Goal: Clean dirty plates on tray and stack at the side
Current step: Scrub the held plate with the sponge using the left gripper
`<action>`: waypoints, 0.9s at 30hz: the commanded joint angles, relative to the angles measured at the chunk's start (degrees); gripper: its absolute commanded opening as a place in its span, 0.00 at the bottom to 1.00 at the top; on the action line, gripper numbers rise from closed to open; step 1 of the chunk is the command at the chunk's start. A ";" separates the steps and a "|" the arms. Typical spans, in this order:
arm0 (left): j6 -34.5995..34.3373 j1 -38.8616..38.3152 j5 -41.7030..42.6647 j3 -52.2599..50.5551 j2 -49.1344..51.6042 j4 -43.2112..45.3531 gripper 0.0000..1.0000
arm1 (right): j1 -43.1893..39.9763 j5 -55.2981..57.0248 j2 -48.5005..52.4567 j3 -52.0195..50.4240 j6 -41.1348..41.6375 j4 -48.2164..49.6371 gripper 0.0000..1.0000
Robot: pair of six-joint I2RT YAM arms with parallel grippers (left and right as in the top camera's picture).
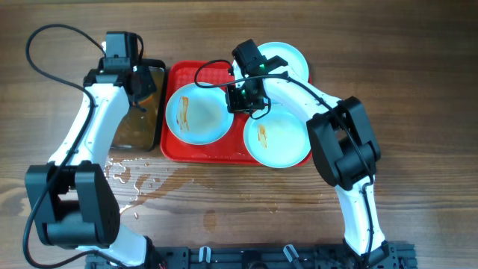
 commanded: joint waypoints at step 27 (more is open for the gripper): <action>-0.50 -10.97 11.72 -10.67 13.64 11.63 0.04 | -0.09 -1.53 1.57 -0.46 -1.20 0.76 0.05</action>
